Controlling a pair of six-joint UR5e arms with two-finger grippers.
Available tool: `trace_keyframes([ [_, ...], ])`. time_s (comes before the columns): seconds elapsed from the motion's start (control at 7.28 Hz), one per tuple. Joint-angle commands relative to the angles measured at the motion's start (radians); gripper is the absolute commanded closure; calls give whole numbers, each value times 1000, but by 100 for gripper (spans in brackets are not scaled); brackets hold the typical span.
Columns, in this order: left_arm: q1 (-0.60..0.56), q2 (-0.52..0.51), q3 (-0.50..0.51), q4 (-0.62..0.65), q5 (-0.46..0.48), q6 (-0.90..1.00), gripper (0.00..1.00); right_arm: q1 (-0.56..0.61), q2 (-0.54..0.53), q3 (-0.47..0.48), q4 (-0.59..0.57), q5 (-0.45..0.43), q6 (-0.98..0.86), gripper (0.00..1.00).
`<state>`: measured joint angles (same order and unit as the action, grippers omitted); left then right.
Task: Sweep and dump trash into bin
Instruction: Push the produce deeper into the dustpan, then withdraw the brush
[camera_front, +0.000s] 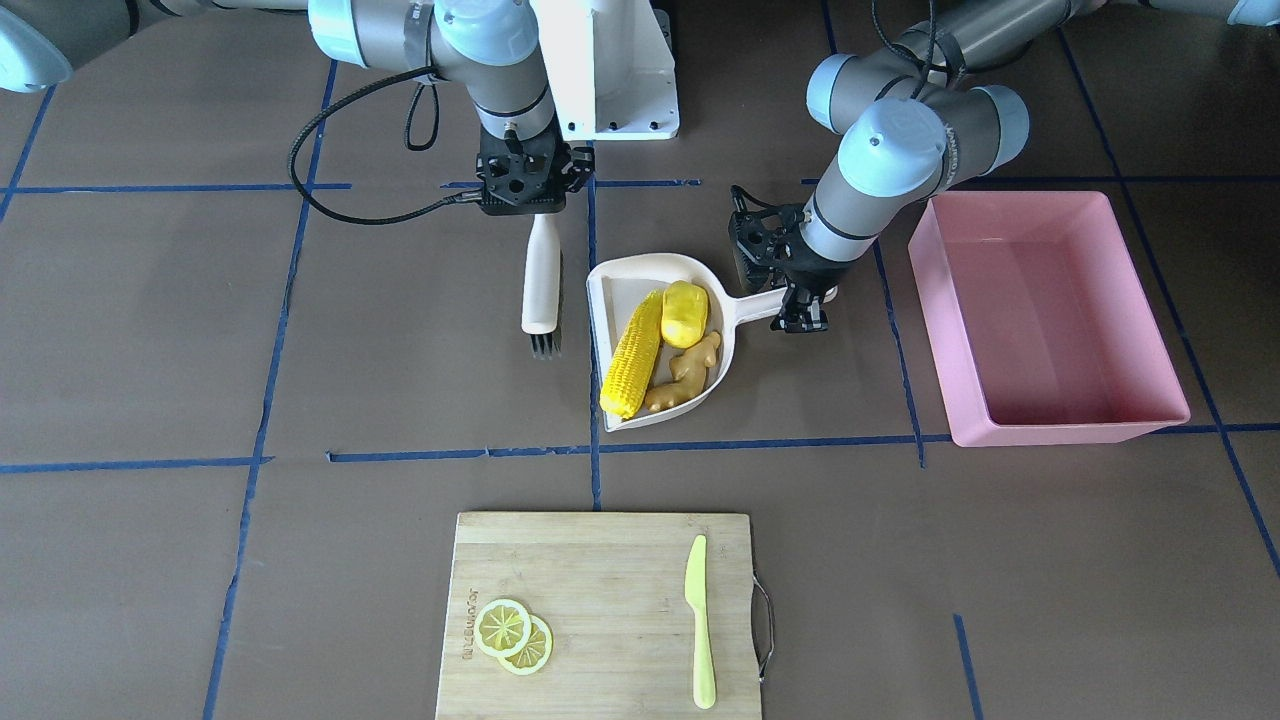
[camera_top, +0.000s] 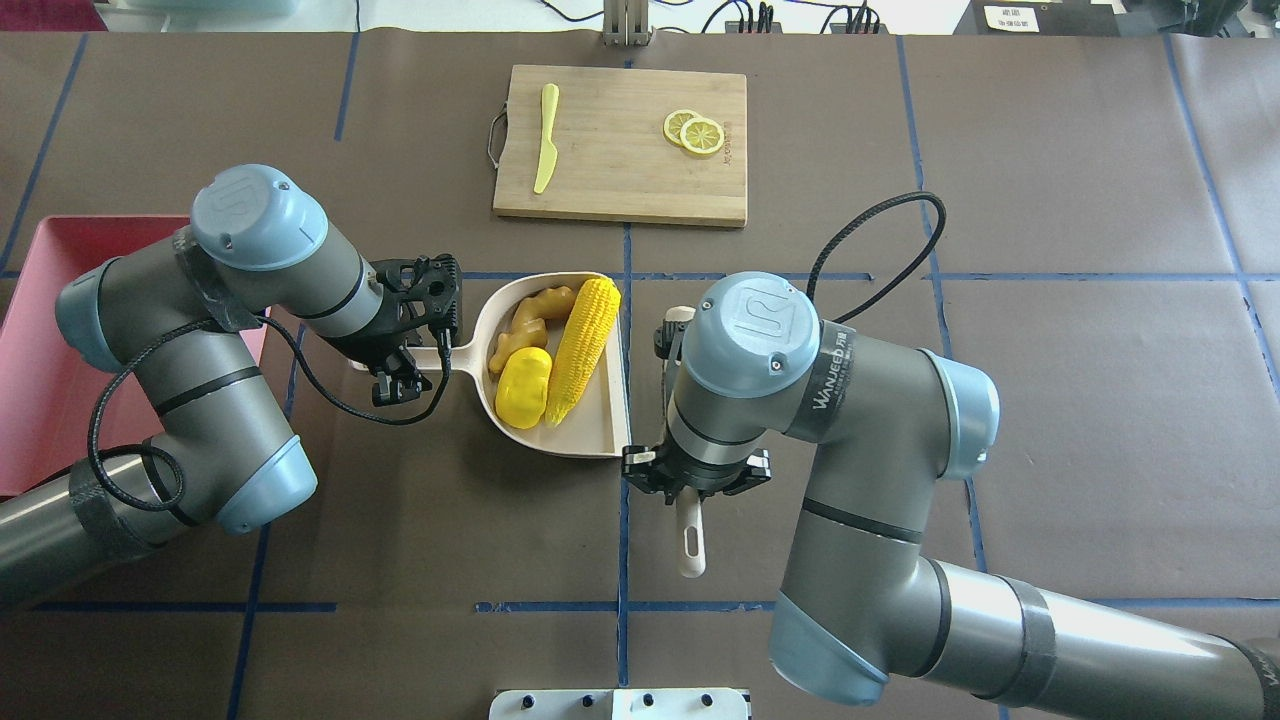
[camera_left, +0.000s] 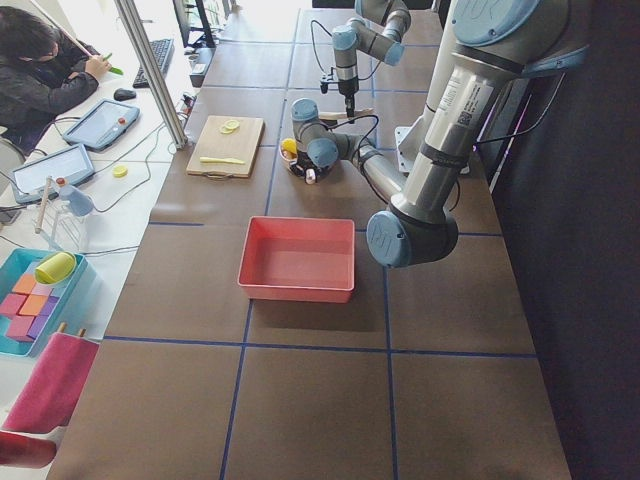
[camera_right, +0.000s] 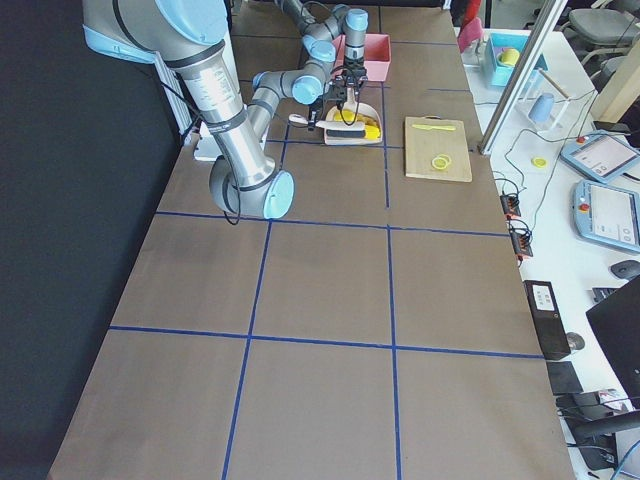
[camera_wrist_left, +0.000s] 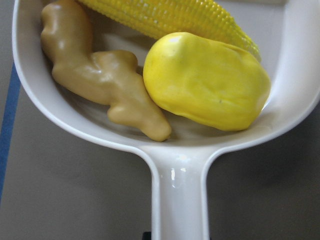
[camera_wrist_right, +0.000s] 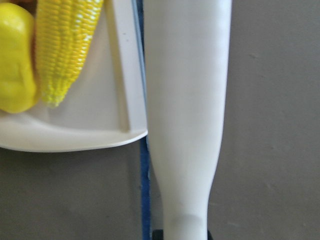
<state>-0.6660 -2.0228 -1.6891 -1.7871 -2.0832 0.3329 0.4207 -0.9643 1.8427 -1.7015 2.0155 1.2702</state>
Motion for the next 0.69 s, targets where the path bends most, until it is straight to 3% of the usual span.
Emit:
trace_keyframes([
  [0.0,-1,6,-3,-2,0,2,100,1,-68,23,-4,-12,-63,100],
  [0.55,-14,27,-99,-5,-3,0,100,-13,-76,7,2,-53,-61,100],
])
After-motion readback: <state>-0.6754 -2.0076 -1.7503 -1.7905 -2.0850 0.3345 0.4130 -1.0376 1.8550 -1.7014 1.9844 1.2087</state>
